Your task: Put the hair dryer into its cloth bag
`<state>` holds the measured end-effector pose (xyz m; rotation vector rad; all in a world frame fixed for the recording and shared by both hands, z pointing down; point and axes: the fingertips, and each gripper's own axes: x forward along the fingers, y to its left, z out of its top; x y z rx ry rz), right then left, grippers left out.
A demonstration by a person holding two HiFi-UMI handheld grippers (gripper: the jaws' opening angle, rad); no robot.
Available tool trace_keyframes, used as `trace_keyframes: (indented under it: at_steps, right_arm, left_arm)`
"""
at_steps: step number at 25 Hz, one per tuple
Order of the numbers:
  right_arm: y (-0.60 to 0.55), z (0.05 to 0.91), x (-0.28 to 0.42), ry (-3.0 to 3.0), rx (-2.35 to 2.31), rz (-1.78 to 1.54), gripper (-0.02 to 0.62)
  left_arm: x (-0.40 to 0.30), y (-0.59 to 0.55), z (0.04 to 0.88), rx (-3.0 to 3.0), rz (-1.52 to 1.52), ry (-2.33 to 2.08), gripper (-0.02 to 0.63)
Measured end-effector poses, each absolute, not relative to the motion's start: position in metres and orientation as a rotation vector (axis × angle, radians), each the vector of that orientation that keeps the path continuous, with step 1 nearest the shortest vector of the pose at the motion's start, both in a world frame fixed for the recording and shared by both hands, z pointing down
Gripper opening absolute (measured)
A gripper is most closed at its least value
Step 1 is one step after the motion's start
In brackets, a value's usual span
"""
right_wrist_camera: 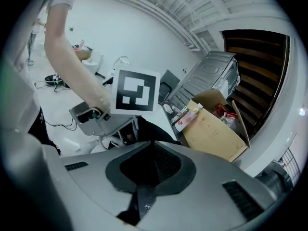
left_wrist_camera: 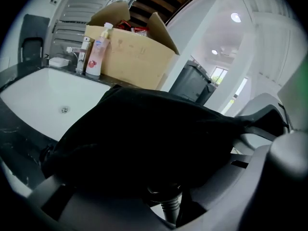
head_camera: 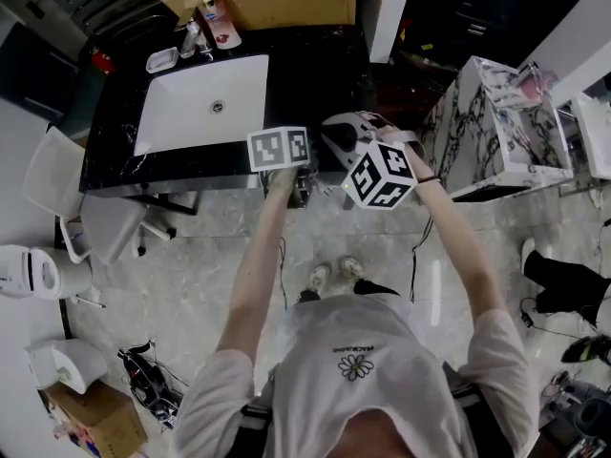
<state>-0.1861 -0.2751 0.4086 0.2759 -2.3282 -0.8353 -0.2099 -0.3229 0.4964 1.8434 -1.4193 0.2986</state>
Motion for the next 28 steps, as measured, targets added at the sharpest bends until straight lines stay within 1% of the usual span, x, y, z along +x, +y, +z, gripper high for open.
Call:
trace_keyframes:
  at_steps: [4,12,22,28]
  right_arm:
    - [-0.278,0.407,-0.185,-2.350,0.270,-0.822,0.023]
    - [-0.287,0.409,-0.185,-2.391,0.278,-0.780,0.023]
    - [-0.288,0.416,-0.180,-2.380,0.280,-0.782,0.023]
    - [-0.291,0.421,-0.176,-2.337,0.301,-0.799,0.023]
  left_arm:
    - [-0.212,-0.344,0.499,1.837,0.318,-1.435,0.179]
    - [-0.216,-0.375,0.509,1.794,0.254,-1.461,0.179]
    - [-0.224,-0.404,0.506,1.891,0.317,-1.549,0.179]
    - [-0.225,-0.413,0.522,1.863,0.439,-1.538,0.181]
